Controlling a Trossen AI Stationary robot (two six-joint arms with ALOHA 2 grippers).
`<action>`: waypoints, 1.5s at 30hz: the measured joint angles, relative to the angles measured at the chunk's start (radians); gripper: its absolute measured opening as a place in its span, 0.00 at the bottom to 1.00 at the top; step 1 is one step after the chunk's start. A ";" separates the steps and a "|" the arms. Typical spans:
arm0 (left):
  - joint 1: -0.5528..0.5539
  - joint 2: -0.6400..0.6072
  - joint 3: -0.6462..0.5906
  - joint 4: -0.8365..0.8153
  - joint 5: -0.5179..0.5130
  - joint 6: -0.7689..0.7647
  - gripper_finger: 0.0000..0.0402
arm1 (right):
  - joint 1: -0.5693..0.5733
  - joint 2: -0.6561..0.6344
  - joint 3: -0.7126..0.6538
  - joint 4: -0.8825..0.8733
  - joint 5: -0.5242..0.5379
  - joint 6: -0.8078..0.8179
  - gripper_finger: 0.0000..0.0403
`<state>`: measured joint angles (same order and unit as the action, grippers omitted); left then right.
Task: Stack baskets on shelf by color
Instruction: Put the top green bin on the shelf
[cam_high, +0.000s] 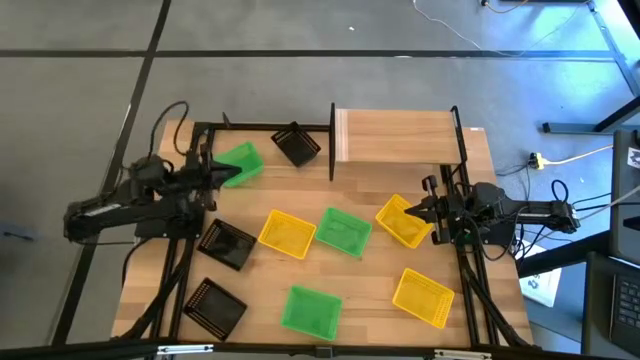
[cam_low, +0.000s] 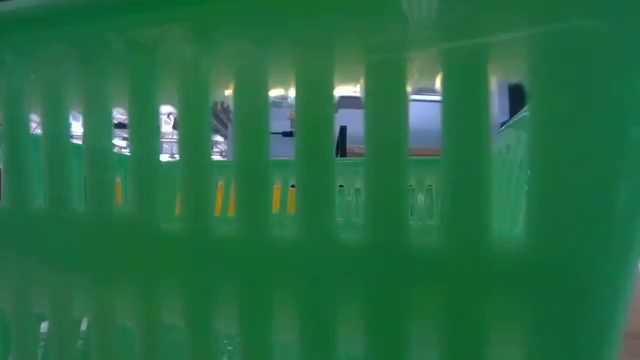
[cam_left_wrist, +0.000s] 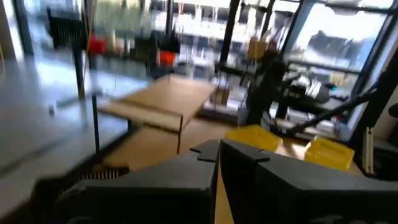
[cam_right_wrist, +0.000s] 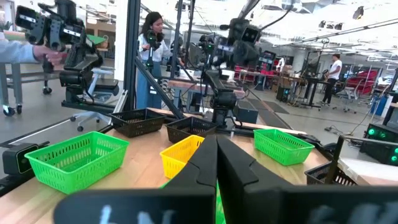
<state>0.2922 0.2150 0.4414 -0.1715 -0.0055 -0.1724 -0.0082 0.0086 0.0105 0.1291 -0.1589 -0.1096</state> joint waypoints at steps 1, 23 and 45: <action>0.000 0.049 0.043 -0.049 0.001 -0.025 0.02 | 0.000 0.000 0.000 0.000 0.000 -0.001 0.00; 0.020 0.696 0.547 -0.692 -0.026 -0.399 0.02 | 0.000 0.000 0.000 0.000 -0.001 0.002 0.00; 0.031 0.825 0.547 -0.814 -0.123 -0.543 0.18 | 0.000 0.010 0.025 -0.057 0.061 0.054 0.00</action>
<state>0.3233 1.0402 0.9888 -0.9859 -0.1287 -0.7156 -0.0082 0.0188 0.0354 0.0726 -0.0984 -0.0552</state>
